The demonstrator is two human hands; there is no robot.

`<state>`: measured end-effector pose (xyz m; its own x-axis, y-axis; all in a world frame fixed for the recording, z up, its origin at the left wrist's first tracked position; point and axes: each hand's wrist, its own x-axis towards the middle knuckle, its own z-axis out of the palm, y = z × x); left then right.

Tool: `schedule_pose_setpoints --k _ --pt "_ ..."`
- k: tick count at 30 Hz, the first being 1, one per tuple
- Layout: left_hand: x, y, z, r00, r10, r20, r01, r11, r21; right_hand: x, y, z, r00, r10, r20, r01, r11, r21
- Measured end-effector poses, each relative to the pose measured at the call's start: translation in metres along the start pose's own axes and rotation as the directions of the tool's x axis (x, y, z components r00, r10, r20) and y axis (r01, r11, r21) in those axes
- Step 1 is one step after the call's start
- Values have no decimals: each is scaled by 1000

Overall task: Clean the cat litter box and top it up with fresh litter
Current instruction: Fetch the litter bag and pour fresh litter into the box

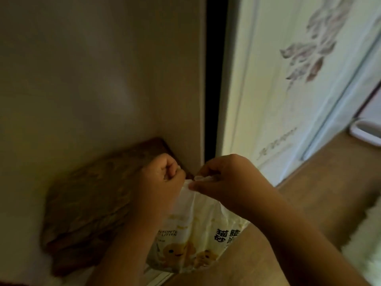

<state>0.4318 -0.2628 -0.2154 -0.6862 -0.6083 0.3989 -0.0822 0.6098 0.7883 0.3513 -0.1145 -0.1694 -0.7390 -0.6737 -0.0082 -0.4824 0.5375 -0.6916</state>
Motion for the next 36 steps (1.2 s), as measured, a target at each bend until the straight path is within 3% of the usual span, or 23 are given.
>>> schedule_pose_setpoints --k 7,13,20,30,36 --pt "-4 45 111 972 9 234 11 996 -84 -31 71 -70 975 203 -84 -208 977 -53" --pt "-12 93 191 898 132 420 -80 987 -140 -59 131 -123 934 308 -180 -320 947 -40" --pt "-24 146 271 819 262 511 -178 962 -206 -97 189 -178 857 430 -285 -440 897 30" --pt "-24 178 349 712 314 628 -135 939 -317 -116 241 -212 736 539 -410 -517 838 175" --pt "-8 179 393 606 373 703 -133 918 -373 -102 267 -219 632 625 -458 -587 772 243"
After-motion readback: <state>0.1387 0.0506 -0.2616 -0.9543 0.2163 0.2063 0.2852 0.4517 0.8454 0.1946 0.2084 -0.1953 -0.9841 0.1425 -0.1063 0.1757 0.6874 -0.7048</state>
